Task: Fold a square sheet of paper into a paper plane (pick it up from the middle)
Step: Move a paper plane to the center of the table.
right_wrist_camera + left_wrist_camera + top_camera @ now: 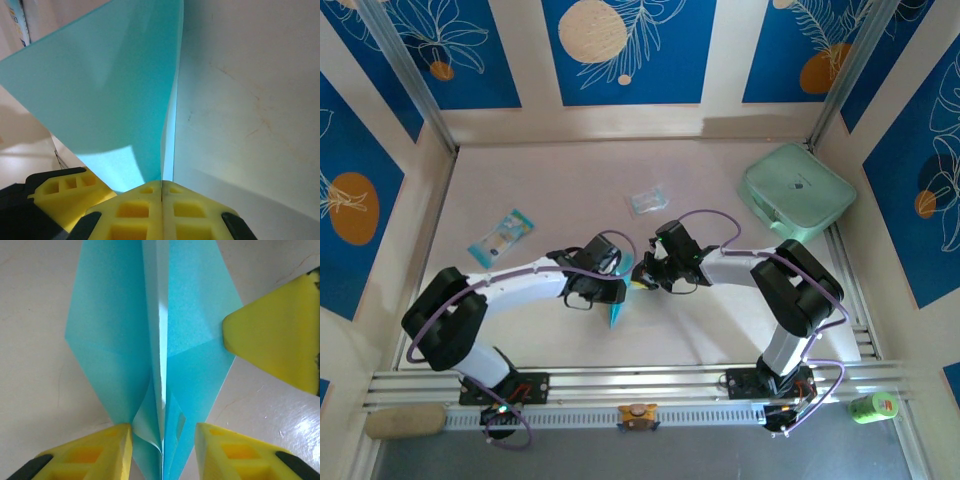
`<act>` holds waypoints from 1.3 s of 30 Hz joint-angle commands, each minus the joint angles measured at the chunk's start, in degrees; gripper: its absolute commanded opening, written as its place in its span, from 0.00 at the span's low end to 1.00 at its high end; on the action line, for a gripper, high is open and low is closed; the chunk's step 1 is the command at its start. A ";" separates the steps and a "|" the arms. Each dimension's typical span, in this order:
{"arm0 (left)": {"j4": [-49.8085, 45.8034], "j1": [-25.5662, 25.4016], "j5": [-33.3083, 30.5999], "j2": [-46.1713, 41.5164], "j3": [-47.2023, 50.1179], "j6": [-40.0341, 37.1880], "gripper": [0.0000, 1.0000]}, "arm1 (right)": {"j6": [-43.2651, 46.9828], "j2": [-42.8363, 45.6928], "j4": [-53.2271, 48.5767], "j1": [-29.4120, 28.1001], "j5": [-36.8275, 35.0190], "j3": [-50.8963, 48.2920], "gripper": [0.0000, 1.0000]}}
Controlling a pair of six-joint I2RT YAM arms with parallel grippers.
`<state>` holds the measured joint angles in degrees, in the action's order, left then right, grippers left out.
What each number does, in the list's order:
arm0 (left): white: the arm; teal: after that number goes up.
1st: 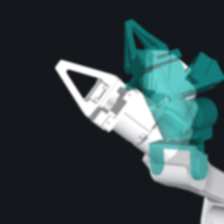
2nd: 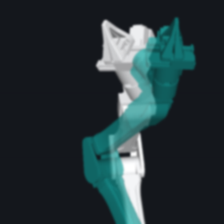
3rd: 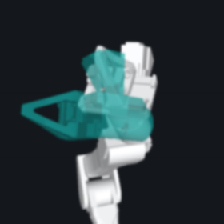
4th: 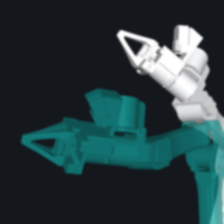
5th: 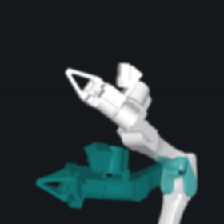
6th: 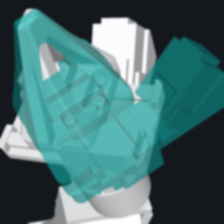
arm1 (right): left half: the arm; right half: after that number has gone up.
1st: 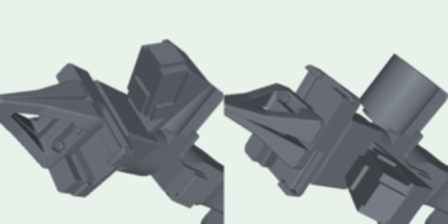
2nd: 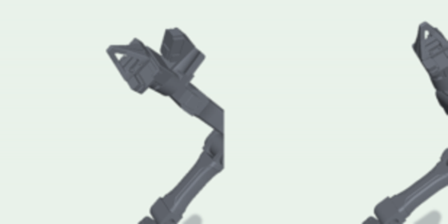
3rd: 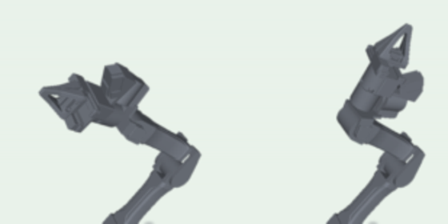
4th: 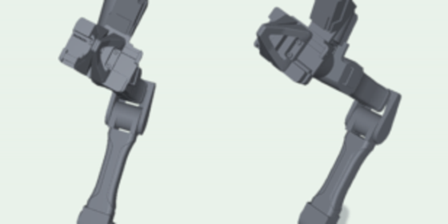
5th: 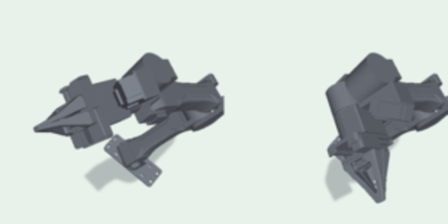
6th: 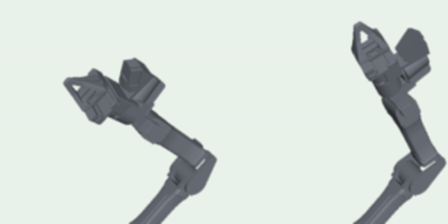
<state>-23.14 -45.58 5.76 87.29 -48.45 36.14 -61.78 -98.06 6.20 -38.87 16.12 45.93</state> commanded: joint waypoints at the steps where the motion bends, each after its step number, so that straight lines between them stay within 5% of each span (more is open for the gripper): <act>1: 0.59 -0.49 1.60 -0.42 0.28 0.51 0.36 | 0.17 0.34 -0.74 0.38 1.41 -0.73 0.02; 39: -0.39 -0.65 -0.13 3.63 -2.36 -1.03 0.28 | 0.31 0.57 -1.08 0.55 1.47 -0.67 0.02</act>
<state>-23.00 -45.67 6.72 89.71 -48.88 36.53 -61.78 -98.06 6.17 -38.61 16.12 45.93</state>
